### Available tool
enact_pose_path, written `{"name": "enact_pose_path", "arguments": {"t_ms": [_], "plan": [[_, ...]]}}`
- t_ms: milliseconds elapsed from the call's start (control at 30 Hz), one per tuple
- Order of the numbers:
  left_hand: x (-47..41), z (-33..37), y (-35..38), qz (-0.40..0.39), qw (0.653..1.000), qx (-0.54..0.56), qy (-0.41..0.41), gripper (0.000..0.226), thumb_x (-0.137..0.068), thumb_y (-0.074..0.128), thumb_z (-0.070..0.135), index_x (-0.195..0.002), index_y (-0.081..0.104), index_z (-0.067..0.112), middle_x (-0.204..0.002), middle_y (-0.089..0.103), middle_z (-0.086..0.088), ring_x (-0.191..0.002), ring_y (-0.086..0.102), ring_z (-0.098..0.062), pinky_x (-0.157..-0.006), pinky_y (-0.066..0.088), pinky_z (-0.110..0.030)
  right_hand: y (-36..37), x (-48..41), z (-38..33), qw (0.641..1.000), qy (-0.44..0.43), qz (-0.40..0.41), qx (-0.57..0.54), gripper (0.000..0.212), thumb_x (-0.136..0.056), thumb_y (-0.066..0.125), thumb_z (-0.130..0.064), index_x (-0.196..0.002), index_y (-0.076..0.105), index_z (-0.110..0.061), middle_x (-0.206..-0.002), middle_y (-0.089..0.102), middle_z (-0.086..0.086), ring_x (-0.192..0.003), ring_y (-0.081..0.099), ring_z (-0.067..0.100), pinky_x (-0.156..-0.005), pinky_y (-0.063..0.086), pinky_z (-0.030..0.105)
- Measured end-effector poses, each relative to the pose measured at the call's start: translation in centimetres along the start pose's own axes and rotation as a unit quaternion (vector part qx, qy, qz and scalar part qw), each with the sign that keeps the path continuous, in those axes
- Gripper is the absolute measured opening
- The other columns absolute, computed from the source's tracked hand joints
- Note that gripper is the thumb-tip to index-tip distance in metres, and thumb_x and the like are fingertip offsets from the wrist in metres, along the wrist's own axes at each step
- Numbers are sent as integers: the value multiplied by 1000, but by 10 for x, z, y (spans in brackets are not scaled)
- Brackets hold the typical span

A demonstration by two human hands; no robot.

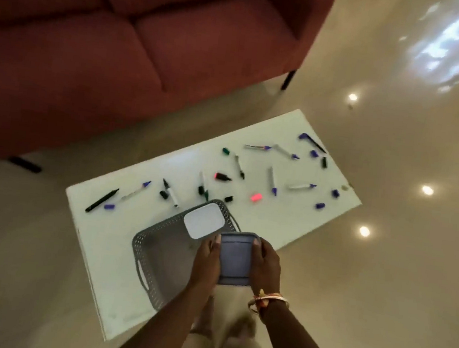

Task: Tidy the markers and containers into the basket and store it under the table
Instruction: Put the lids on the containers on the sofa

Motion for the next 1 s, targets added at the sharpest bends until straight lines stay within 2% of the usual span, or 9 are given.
{"name": "enact_pose_path", "arguments": {"t_ms": [67, 200, 333, 467, 633, 767, 833, 900, 1000], "plan": [[-15, -25, -7, 35, 999, -2, -39, 29, -104, 40, 38, -108, 58, 15, -115, 64, -9, -98, 58, -22, -87, 48, -35, 25, -19, 10, 999, -1, -44, 31, 23, -101, 51, -23, -110, 68, -10, -106, 70, 10, -96, 63, 26, -81, 45, 31], [-45, -73, -11, 94, 990, 16, -108, 34, -102, 44, 39, -122, 51, 12, -122, 60, -9, -104, 58, -25, -90, 48, -36, 78, -55, 39, 987, 8, -130, 93, 21, -100, 51, -24, -105, 67, -11, -101, 68, 9, -90, 60, 25, -75, 41, 28], [-76, -115, -3, 129, 975, 39, -176, 38, -102, 46, 37, -128, 44, 10, -117, 55, -9, -96, 55, -25, -76, 45, -32, 124, -89, 75, 967, 12, -203, 152, 23, -100, 49, -26, -109, 65, -12, -106, 67, 10, -95, 61, 27, -78, 43, 30], [-111, -148, 14, 129, 965, 73, -215, 48, -98, 55, 38, -135, 47, 9, -128, 56, -10, -116, 56, -32, -98, 49, -41, 148, -122, 95, 947, 24, -243, 207, 29, -101, 47, -26, -115, 65, -8, -115, 67, 16, -104, 61, 35, -82, 43, 31], [-137, -175, 37, 100, 962, 74, -245, 60, -95, 57, 46, -140, 46, 9, -139, 52, -17, -123, 53, -35, -105, 46, -44, 157, -147, 110, 924, 31, -278, 259, 36, -97, 48, -20, -130, 59, -12, -126, 64, 17, -114, 58, 37, -94, 45, 38], [-131, -169, 40, 133, 961, 91, -225, 42, -97, 56, 41, -127, 56, 11, -123, 62, -13, -109, 61, -30, -96, 51, -45, 154, -145, 107, 918, 16, -288, 272, 38, -97, 49, -17, -134, 54, -12, -127, 63, 17, -115, 58, 39, -100, 47, 45], [-126, -168, 41, 149, 958, 97, -224, 36, -98, 55, 37, -119, 59, 9, -115, 65, -12, -101, 62, -27, -85, 52, -40, 151, -141, 100, 917, 0, -288, 275, 42, -97, 48, -11, -139, 49, -14, -129, 62, 16, -117, 58, 37, -99, 46, 40], [-121, -167, 44, 158, 955, 103, -228, 34, -99, 54, 34, -120, 59, 8, -112, 65, -12, -98, 61, -26, -76, 46, -32, 147, -135, 96, 917, 2, -291, 275, 47, -98, 46, -6, -143, 44, -17, -131, 61, 13, -117, 59, 34, -97, 48, 36], [-117, -164, 49, 161, 954, 116, -226, 32, -100, 53, 27, -125, 58, 8, -115, 66, -12, -101, 62, -25, -77, 44, -30, 147, -126, 97, 914, 7, -302, 271, 57, -94, 44, -1, -147, 38, -21, -132, 60, 12, -118, 59, 34, -99, 49, 40]]}}
Point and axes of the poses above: each hand's wrist, its own x-axis away from the middle knuckle, its own y-axis out of the palm, z = x × y, the point moved 8 cm from there along -x, towards the middle knuckle
